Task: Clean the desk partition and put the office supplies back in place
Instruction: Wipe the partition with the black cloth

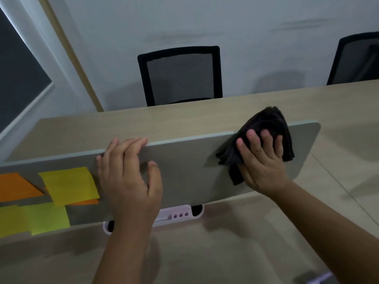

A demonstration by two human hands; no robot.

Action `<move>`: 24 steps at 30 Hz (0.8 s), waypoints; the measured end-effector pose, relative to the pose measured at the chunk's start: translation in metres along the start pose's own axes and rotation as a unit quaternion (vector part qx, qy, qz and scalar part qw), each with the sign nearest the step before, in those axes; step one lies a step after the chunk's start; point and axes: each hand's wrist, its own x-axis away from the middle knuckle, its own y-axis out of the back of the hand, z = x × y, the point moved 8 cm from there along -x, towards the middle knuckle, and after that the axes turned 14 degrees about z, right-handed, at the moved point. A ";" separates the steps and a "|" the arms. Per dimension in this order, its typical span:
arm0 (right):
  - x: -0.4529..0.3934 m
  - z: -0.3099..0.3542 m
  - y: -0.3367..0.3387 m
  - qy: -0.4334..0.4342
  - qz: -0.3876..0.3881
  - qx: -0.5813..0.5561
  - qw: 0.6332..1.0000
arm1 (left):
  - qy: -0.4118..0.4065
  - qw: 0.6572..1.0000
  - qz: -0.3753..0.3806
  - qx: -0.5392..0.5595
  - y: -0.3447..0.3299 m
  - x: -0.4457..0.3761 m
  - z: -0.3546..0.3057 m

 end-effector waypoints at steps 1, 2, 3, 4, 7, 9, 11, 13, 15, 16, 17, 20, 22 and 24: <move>0.015 0.006 -0.012 -0.013 0.012 -0.006 1.000 | -0.003 1.000 -0.002 0.005 -0.001 0.001 -0.001; 0.035 0.017 -0.028 -0.013 0.036 -0.008 0.999 | -0.004 1.000 -0.004 0.011 -0.001 0.001 -0.001; 0.056 0.029 -0.043 0.001 0.072 -0.007 0.997 | -0.004 1.000 -0.007 0.016 -0.001 0.001 -0.001; 0.077 0.040 -0.058 0.022 0.115 -0.007 0.993 | -0.004 1.000 -0.009 0.018 0.000 0.000 -0.001; 0.108 0.046 -0.076 0.071 0.227 -0.008 0.971 | 0.001 1.000 -0.001 -0.003 -0.002 -0.003 -0.002; 0.099 0.038 -0.065 0.088 0.211 -0.003 0.974 | 0.010 1.000 0.008 -0.011 -0.001 -0.005 -0.004; 0.066 0.013 -0.036 0.036 0.119 -0.002 0.992 | 0.018 0.999 0.022 -0.018 0.000 -0.007 -0.008; 0.022 -0.034 -0.001 -0.082 0.017 -0.017 0.996 | 0.019 0.998 0.047 -0.038 -0.003 -0.013 -0.019; -0.009 -0.067 0.022 -0.151 -0.035 -0.039 0.987 | 0.013 0.994 0.092 -0.052 -0.014 -0.017 -0.035; -0.015 -0.072 0.026 -0.164 -0.048 -0.042 0.984 | 0.005 0.992 0.116 -0.053 -0.020 -0.018 -0.043; -0.012 -0.074 0.026 -0.179 -0.055 -0.046 0.981 | -0.007 0.989 0.138 -0.053 -0.026 -0.018 -0.052; 0.032 -0.072 0.002 -0.298 -0.074 -0.130 0.943 | -0.025 0.983 0.172 -0.059 -0.033 -0.018 -0.064; 0.073 -0.065 -0.024 -0.419 -0.107 -0.263 0.863 | -0.033 0.980 0.185 -0.062 -0.033 -0.019 -0.062; 0.113 -0.051 -0.056 -0.547 -0.136 -0.417 0.713 | -0.036 0.979 0.191 -0.060 -0.029 -0.017 -0.058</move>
